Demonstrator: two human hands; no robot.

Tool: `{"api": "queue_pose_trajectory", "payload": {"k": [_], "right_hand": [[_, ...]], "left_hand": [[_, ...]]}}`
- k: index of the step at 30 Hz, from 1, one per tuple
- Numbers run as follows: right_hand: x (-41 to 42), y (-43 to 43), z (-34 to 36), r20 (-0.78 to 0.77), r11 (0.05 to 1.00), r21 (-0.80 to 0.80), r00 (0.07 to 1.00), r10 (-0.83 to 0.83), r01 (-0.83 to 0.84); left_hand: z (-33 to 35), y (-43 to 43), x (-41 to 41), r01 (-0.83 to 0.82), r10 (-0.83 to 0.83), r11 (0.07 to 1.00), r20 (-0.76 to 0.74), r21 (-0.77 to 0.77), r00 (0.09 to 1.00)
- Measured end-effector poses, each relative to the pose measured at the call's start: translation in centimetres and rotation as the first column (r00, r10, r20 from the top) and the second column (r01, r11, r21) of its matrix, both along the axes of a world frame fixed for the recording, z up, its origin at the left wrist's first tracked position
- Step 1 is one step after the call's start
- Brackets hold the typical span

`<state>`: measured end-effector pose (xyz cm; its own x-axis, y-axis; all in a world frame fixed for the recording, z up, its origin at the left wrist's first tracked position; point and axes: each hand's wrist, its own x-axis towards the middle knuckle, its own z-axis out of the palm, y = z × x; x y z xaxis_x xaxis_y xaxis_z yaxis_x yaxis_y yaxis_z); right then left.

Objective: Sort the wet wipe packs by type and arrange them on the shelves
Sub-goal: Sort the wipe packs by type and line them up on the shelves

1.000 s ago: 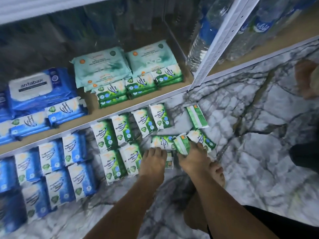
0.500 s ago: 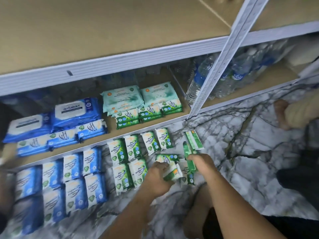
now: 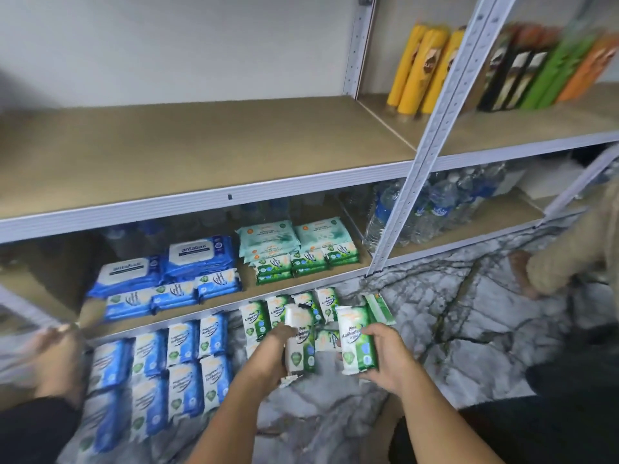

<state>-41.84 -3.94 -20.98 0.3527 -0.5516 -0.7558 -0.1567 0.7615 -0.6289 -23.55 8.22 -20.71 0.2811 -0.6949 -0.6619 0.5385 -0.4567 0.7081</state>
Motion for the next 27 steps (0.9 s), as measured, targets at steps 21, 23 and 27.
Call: {"api": "queue_pose_trajectory", "payload": {"k": [21, 23, 27], "right_hand": [[0.3, 0.3, -1.3, -0.156, 0.882, -0.424, 0.976, 0.150, -0.203], [0.3, 0.1, -1.3, -0.168, 0.872, -0.434, 0.971, 0.168, -0.226], [0.3, -1.1, -1.7, -0.192, 0.851, -0.469, 0.968, 0.164, -0.237]], "left_hand": [[-0.5, 1.9, -0.3, 0.125, -0.096, 0.990, 0.350, -0.062, 0.932], [-0.6, 1.6, -0.3, 0.111, -0.087, 0.993, 0.351, -0.047, 0.932], [-1.4, 0.4, 0.3, 0.071, -0.060, 0.997, 0.403, -0.013, 0.913]]}}
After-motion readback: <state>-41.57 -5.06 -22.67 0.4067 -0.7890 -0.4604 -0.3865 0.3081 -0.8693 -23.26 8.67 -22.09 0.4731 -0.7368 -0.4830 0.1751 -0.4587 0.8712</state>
